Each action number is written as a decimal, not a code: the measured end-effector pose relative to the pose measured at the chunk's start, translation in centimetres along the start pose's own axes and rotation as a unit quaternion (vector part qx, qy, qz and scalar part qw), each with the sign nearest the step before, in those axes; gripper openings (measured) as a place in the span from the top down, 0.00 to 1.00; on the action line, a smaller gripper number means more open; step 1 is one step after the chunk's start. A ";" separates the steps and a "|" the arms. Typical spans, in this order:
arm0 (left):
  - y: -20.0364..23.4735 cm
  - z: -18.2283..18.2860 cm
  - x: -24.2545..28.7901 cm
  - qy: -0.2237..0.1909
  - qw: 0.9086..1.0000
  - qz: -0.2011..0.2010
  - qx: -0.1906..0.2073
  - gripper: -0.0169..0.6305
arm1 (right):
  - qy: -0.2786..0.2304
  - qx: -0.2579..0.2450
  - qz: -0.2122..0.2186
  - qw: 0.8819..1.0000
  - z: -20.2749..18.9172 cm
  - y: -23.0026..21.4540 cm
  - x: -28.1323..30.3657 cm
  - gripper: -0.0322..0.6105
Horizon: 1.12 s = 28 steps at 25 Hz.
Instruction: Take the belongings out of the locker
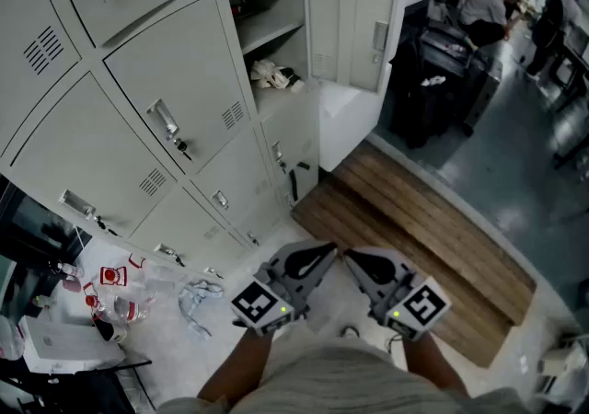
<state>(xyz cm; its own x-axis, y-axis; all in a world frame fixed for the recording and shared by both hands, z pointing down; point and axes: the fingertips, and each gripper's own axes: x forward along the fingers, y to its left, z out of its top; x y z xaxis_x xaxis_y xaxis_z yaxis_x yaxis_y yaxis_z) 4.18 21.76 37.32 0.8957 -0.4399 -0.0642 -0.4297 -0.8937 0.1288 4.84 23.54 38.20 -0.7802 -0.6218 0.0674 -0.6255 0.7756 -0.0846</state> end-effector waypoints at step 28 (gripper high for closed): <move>12.0 0.0 -7.0 -0.003 1.000 0.007 -0.017 0.97 | 0.017 0.035 0.008 0.999 -1.4 1.3 13.4 0.95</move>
<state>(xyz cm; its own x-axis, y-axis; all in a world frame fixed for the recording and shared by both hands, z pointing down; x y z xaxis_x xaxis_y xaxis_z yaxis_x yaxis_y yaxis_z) -7.25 14.07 39.31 0.8891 -0.4524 -0.0688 -0.4374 -0.8844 0.1629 -6.43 16.38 40.33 -0.7902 -0.6049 0.0988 -0.6127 0.7751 -0.1544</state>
